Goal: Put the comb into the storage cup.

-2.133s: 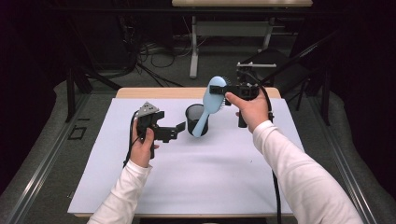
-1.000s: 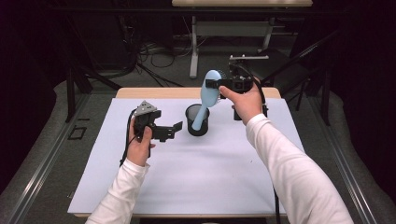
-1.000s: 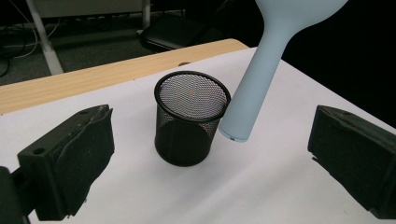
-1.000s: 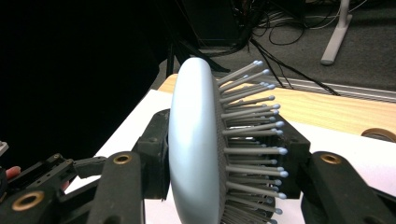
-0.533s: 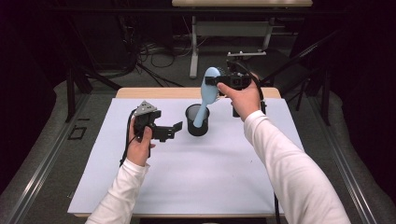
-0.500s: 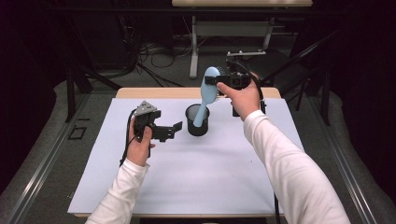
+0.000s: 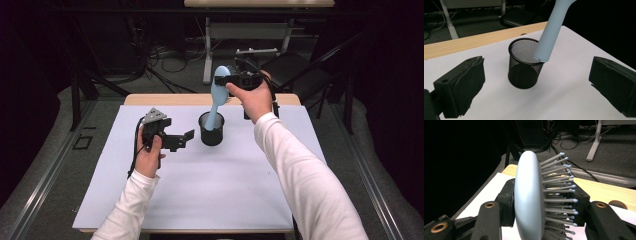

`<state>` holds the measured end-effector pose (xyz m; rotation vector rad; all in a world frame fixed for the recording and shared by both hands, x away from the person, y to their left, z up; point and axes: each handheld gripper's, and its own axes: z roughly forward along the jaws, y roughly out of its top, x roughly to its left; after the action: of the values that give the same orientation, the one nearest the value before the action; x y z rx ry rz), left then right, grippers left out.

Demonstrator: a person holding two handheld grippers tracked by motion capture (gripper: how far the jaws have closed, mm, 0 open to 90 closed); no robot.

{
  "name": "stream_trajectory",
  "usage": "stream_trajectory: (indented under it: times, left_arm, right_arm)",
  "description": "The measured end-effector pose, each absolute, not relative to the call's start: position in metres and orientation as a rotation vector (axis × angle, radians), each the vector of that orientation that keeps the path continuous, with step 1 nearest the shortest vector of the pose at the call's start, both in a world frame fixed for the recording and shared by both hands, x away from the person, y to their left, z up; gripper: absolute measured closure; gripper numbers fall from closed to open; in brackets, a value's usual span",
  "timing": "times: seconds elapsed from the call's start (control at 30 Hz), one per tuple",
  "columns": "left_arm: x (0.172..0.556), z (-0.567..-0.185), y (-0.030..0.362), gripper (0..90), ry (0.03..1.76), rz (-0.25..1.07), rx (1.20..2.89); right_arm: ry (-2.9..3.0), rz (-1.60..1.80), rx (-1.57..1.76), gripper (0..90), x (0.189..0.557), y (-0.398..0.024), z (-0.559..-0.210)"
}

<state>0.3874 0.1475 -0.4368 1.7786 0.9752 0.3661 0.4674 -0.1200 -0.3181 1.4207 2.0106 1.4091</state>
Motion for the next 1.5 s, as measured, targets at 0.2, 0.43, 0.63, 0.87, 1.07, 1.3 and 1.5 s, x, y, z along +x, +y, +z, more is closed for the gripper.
stream_trajectory:
  times: [0.2, 0.43, 0.63, 0.87, 1.07, 1.3, 1.5]
  left_arm:
    - [0.388, -0.437, 0.148, 0.6, 0.977, 0.366, 1.776]
    - [0.388, -0.437, 0.149, 0.6, 0.977, 0.365, 1.776]
    - [0.388, -0.437, 0.149, 0.6, 0.978, 0.363, 1.778]
    - [0.388, -0.438, 0.149, 0.6, 0.983, 0.363, 1.778]
    - [0.389, -0.438, 0.148, 0.6, 0.978, 0.363, 1.784]
    - [0.389, -0.439, 0.148, 0.6, 0.978, 0.363, 1.785]
    - [0.389, -0.439, 0.148, 0.6, 0.978, 0.362, 1.785]
  right_arm:
    - [2.001, 1.366, 1.392, 49.4, 0.47, -0.113, -0.316]
    - [1.995, 1.338, 1.37, 49.4, 0.473, -0.107, -0.319]
    - [2.0, 1.316, 1.361, 49.4, 0.476, -0.104, -0.322]
    - [1.991, 1.3, 1.353, 49.4, 0.478, -0.102, -0.325]
    - [1.989, 1.291, 1.35, 49.4, 0.48, -0.101, -0.327]
    - [1.988, 1.278, 1.347, 49.3, 0.483, -0.1, -0.33]
    - [1.983, 1.27, 1.346, 49.3, 0.484, -0.099, -0.333]
